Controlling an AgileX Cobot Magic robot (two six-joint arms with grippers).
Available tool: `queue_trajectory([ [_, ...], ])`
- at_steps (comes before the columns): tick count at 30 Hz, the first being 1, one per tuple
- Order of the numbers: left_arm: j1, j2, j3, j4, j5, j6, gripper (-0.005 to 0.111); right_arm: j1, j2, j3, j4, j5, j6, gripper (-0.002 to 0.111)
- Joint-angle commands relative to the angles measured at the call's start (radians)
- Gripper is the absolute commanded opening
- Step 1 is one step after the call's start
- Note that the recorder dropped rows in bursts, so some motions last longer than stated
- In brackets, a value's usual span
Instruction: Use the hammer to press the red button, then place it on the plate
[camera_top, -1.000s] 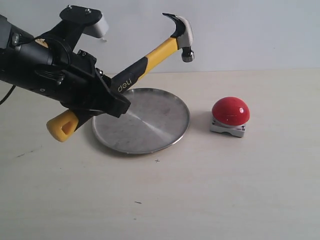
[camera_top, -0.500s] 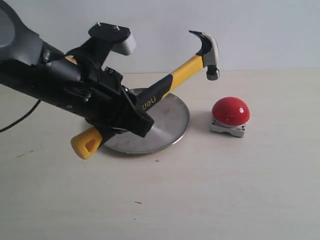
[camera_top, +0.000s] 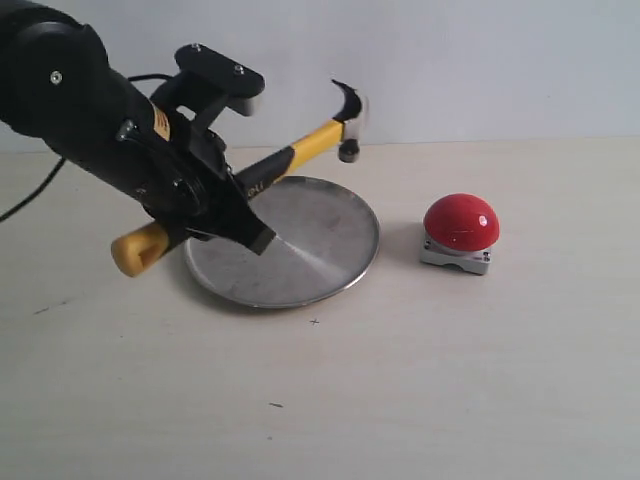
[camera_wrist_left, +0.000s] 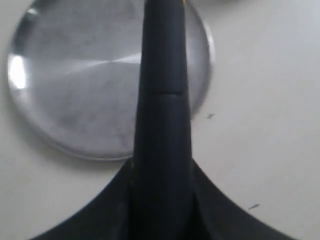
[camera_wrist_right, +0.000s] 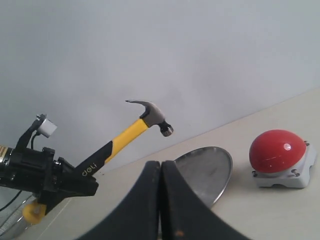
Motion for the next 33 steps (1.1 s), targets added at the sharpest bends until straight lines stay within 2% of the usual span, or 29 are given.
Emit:
queue_trajectory([
  [1,-0.006,-0.015,-0.057,0.361,0.061,-0.455,0.0,-0.006,-0.007,0.005,0.0,-0.005,-0.006,0.0],
  [3,-0.022,-0.015,-0.04,0.483,0.044,-0.603,0.0,-0.006,-0.007,0.005,0.0,-0.005,-0.006,0.0],
  [6,-0.072,-0.015,0.011,0.593,-0.093,-0.779,0.0,-0.006,-0.007,0.005,0.0,-0.005,-0.006,0.0],
  [9,-0.132,-0.009,0.059,0.623,-0.274,-0.874,0.0,-0.006,-0.007,0.005,0.0,-0.007,-0.006,0.0],
  [12,-0.188,0.004,0.075,0.619,-0.376,-0.919,0.0,-0.006,-0.007,0.005,0.0,-0.009,-0.006,0.0],
  [19,-0.267,0.062,0.075,0.612,-0.4,-0.955,0.0,-0.006,-0.007,0.005,0.0,-0.006,-0.006,0.0],
  [25,-0.296,0.153,0.062,0.61,-0.447,-1.028,0.0,-0.006,-0.007,0.005,0.0,-0.006,-0.006,0.0],
  [33,-0.313,0.216,0.025,0.645,-0.481,-1.024,0.0,-0.006,-0.007,0.005,0.0,-0.006,-0.006,0.0],
])
